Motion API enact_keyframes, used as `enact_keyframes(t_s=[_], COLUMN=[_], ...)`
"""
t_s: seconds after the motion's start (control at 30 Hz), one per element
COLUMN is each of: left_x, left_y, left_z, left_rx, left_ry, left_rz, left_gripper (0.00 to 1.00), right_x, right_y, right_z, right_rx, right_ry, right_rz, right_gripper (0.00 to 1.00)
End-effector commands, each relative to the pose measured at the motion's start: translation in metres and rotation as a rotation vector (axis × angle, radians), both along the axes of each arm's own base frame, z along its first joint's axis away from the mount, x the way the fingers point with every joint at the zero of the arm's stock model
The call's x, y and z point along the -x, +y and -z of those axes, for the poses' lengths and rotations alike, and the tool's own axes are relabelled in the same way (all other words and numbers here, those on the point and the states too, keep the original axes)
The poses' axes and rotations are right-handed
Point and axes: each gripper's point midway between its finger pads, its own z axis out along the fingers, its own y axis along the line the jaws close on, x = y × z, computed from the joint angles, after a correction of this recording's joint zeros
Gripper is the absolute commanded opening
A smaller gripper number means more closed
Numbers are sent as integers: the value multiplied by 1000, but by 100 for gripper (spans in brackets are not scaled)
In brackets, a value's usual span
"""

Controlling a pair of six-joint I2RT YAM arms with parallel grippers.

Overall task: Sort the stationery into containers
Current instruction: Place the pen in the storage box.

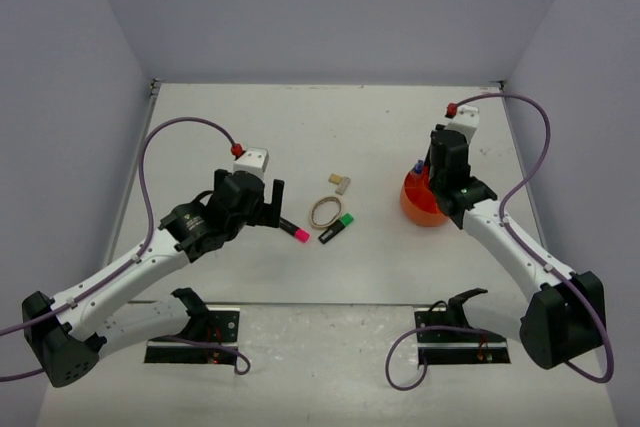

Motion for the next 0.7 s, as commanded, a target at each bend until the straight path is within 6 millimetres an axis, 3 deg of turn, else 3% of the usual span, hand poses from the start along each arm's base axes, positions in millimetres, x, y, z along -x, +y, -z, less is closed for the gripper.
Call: enact_keyframes(t_s=[0.0, 0.3, 0.67], left_x=[-4, -3, -2], left_y=[-3, -3, -6], left_z=[-7, -8, -8], left_rx=[10, 13, 27], left_ry=[-36, -37, -38], left_rz=[21, 26, 43], left_gripper=[100, 100, 100], right_x=[-9, 1, 21], right_y=[-6, -23, -20], right_z=[-38, -15, 13], right_rx=[-25, -27, -95], right_ry=[-159, -127, -89], right_rz=[47, 148, 130], right_gripper=[0, 0, 0])
